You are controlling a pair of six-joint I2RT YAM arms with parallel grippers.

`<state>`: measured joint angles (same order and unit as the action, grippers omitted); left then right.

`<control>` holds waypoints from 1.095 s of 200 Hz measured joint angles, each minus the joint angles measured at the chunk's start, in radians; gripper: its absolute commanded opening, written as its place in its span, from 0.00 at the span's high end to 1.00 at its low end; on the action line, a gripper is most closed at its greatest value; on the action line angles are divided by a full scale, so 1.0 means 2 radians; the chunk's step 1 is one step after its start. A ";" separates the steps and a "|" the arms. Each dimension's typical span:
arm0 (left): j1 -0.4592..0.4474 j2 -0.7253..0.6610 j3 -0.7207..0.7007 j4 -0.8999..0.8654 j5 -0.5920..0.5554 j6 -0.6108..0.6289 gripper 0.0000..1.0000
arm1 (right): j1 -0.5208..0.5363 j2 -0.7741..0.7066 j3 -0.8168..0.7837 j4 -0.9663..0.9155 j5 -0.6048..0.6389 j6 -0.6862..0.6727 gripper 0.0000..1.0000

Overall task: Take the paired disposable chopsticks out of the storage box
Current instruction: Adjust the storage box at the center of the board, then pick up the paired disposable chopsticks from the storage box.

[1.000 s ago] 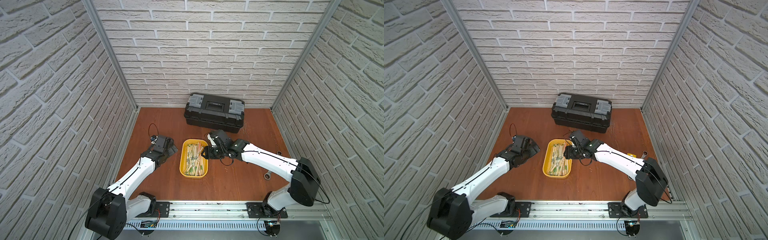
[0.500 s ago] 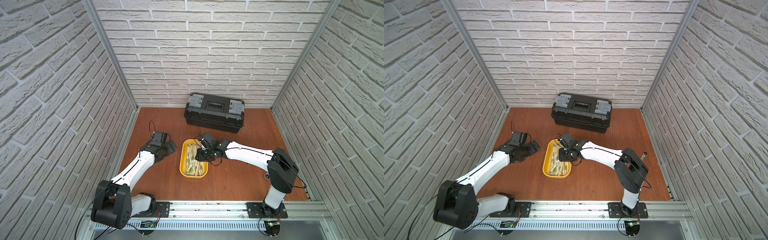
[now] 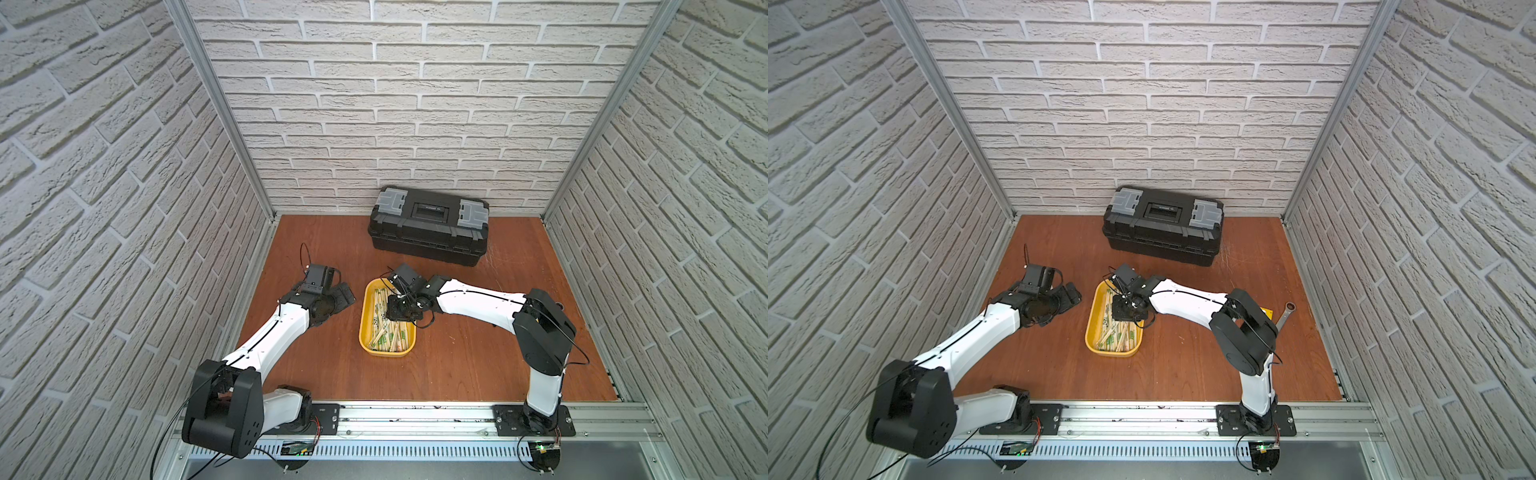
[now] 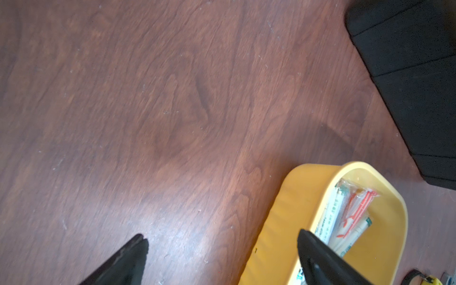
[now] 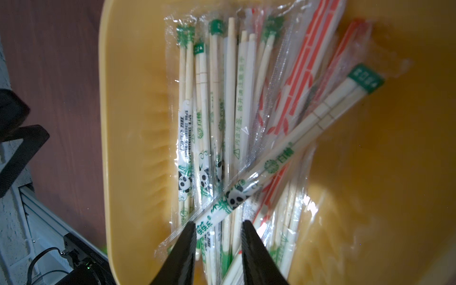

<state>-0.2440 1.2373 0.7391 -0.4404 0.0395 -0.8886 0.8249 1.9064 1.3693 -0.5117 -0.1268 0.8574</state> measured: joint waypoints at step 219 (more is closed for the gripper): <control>0.000 0.000 -0.012 0.020 0.011 0.004 0.02 | 0.000 0.011 0.008 -0.016 0.002 0.011 0.66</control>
<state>-0.2440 1.2373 0.7158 -0.4007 0.0620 -0.8814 0.8249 1.9282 1.3846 -0.5430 -0.1234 0.8803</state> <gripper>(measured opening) 0.983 0.336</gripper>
